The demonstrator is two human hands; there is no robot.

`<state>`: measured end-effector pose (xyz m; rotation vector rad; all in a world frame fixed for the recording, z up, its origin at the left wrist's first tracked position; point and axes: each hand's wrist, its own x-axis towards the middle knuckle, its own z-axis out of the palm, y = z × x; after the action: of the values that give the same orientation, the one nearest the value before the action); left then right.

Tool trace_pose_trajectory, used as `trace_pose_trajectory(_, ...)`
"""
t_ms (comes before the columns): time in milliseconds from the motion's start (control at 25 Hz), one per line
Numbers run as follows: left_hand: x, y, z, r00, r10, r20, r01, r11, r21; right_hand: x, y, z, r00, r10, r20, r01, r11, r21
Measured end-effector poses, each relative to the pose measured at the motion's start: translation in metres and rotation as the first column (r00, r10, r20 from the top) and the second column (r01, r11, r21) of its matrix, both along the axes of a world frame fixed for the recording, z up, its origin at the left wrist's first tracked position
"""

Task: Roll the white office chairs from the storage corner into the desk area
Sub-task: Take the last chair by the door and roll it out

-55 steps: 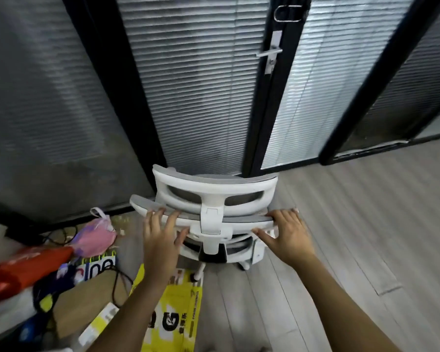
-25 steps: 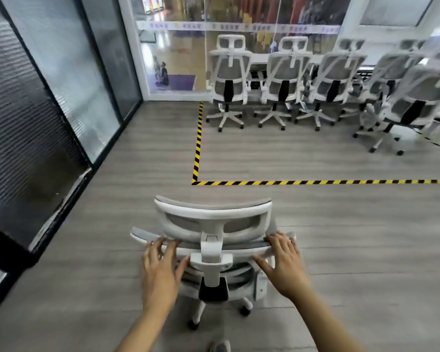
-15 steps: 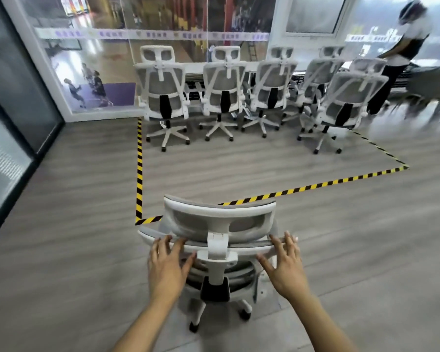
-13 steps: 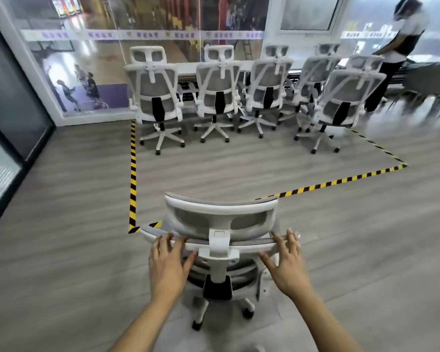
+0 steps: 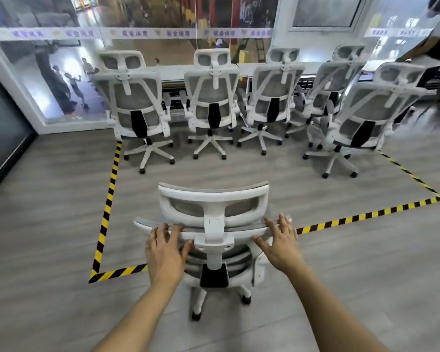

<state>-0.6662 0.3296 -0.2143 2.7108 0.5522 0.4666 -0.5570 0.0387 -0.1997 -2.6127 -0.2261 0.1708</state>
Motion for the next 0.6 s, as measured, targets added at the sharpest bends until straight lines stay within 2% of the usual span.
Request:
trace_pose_trajectory(280, 0.234, 0.017, -0.007, 0.999, 0.039, 0.035, -0.038, 0.999, -0.039, 0.24, 0.022, 0.0, 0.999, 0.039, -0.001, -0.039, 0.999, -0.012)
trace_pose_trajectory(600, 0.467, 0.043, 0.011, 0.995, 0.047, -0.082, -0.054, 0.995, -0.078, 0.472, 0.042, 0.008, 0.996, 0.068, -0.055, -0.068, 0.998, 0.009)
